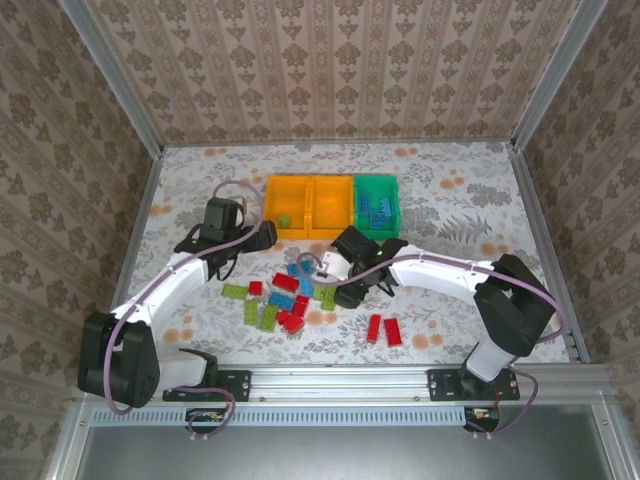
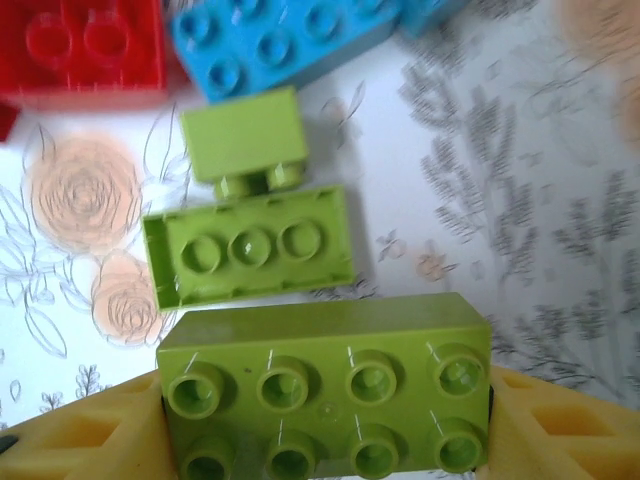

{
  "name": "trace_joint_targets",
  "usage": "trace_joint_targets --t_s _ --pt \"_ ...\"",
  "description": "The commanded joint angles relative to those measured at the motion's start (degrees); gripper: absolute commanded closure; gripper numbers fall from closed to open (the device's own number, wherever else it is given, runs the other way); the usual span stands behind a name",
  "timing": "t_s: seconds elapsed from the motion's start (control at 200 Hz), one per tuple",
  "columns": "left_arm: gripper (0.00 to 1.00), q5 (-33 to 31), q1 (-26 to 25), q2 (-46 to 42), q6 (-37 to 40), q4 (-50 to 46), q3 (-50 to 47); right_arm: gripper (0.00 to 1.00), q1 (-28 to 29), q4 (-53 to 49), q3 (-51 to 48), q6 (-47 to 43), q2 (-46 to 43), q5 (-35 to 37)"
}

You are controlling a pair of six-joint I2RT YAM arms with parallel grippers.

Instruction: Sort the legos into containers by color

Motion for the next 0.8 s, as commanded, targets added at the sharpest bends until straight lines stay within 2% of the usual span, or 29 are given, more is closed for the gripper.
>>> trace_joint_targets --t_s 0.0,0.31,0.49,0.79 --pt "0.00 -1.17 0.33 -1.68 -0.18 -1.10 -1.02 0.40 -1.28 4.36 3.96 4.92 -0.80 -2.88" --pt "0.00 -1.42 0.24 -4.19 0.13 -1.75 -4.28 0.39 -5.13 8.83 23.16 22.29 10.57 -4.14" --pt "0.00 -1.78 0.24 -5.14 0.07 -1.99 -6.28 0.42 -7.82 7.30 35.97 33.70 20.08 -5.79" --pt "0.00 -2.81 0.46 -6.40 0.34 -2.52 -7.88 0.39 -9.76 2.98 52.08 41.44 33.75 -6.29"
